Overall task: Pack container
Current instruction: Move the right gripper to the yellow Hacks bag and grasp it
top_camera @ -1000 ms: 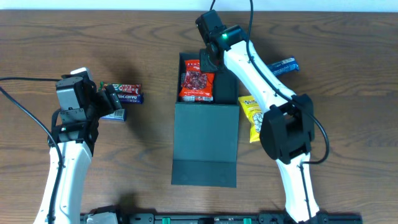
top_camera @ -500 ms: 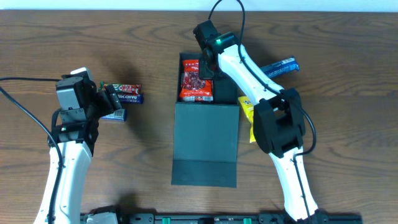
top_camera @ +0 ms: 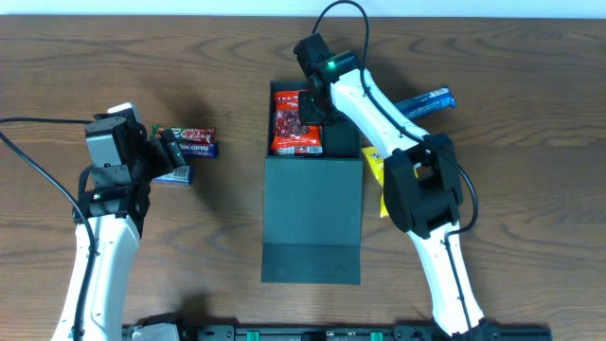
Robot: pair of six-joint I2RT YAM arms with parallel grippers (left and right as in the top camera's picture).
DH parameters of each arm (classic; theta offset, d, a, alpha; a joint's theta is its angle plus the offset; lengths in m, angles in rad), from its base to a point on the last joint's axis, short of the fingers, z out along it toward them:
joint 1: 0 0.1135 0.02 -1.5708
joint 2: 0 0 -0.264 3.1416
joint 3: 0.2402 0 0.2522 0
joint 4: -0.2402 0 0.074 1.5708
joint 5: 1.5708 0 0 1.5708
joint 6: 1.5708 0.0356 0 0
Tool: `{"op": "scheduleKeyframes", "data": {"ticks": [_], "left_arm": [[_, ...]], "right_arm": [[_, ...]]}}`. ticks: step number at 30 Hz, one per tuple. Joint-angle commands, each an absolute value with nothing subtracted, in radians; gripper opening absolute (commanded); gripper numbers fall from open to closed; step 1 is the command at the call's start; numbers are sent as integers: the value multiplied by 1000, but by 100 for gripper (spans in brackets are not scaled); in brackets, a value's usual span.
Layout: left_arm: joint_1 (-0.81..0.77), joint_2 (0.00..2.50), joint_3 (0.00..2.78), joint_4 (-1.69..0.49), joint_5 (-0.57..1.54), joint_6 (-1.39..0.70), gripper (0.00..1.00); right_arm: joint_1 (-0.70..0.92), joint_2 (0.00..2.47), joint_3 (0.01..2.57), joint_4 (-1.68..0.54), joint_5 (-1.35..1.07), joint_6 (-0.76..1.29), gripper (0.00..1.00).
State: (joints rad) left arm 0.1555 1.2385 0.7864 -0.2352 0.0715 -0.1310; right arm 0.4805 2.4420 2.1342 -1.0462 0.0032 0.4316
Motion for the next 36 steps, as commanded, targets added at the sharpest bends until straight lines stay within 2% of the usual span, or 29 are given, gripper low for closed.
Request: {"op": "scheduleKeyframes", "data": {"ticks": [1, 3, 6, 12, 16, 22, 27, 33, 36], "left_arm": [[157, 1243, 815, -236, 71, -134, 95], [157, 1243, 815, -236, 71, -134, 95], [157, 1243, 815, -236, 71, -134, 95], [157, 1243, 815, -236, 71, -135, 95], [157, 1243, 815, -236, 71, -134, 95], [157, 1243, 815, -239, 72, -135, 95], [157, 1243, 815, -243, 72, -135, 95], [157, 1243, 815, -243, 72, -135, 95], [157, 1243, 815, -243, 72, -135, 95]], "right_arm": [[472, 2300, 2153, -1056, 35, 425, 1], [460, 2217, 2152, -1084, 87, 425, 2], [422, 2122, 2152, -1175, 167, 425, 16], [305, 2097, 2117, -1410, 243, 425, 32], [263, 2097, 1991, -1396, 232, 425, 40], [255, 2097, 1782, -1311, 136, 382, 43], [257, 2097, 1681, -1239, 104, 360, 54], [257, 2097, 1582, -1182, -3, 265, 56], [257, 2097, 1545, -1172, -16, 231, 63]]}}
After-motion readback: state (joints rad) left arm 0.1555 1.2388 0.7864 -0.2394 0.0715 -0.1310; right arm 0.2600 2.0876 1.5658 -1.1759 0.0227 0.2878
